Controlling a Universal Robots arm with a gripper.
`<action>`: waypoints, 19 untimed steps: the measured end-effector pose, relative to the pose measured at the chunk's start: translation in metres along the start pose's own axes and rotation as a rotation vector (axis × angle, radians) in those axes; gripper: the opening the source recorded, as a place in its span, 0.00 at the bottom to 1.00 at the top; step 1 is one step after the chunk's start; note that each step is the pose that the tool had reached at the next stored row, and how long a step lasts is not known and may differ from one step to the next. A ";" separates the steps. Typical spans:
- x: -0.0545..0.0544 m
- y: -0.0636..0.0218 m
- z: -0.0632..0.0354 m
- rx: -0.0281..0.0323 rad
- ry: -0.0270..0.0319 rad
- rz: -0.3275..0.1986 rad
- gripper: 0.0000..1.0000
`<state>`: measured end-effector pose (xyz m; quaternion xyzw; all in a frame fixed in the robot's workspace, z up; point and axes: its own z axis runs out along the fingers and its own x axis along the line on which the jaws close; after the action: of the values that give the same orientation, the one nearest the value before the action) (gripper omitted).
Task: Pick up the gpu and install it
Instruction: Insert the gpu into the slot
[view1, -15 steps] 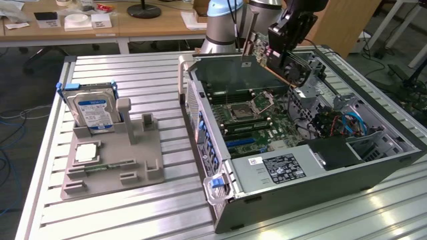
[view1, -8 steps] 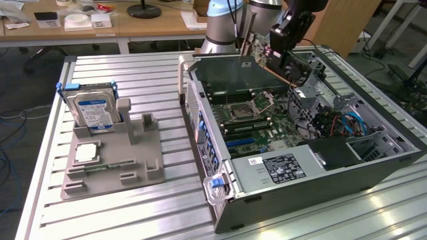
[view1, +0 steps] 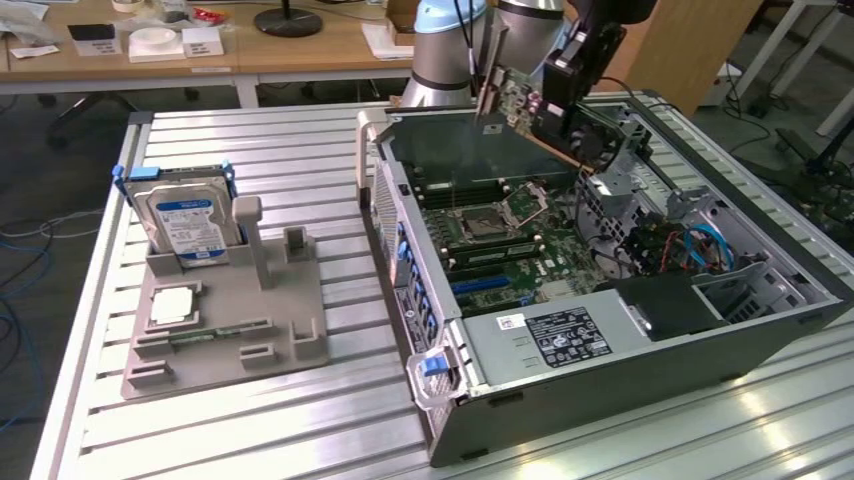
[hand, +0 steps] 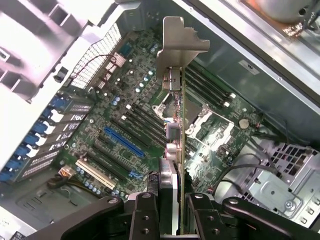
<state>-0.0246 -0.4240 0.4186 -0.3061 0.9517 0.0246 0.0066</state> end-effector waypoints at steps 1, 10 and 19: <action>0.000 0.0000 0.0000 -0.0003 0.0004 -0.010 0.28; 0.000 0.0000 0.0001 -0.0028 0.0044 -0.104 0.28; 0.000 -0.0001 0.0003 0.0094 0.0187 -0.163 0.28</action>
<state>-0.0246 -0.4241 0.4182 -0.3830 0.9236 0.0166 0.0011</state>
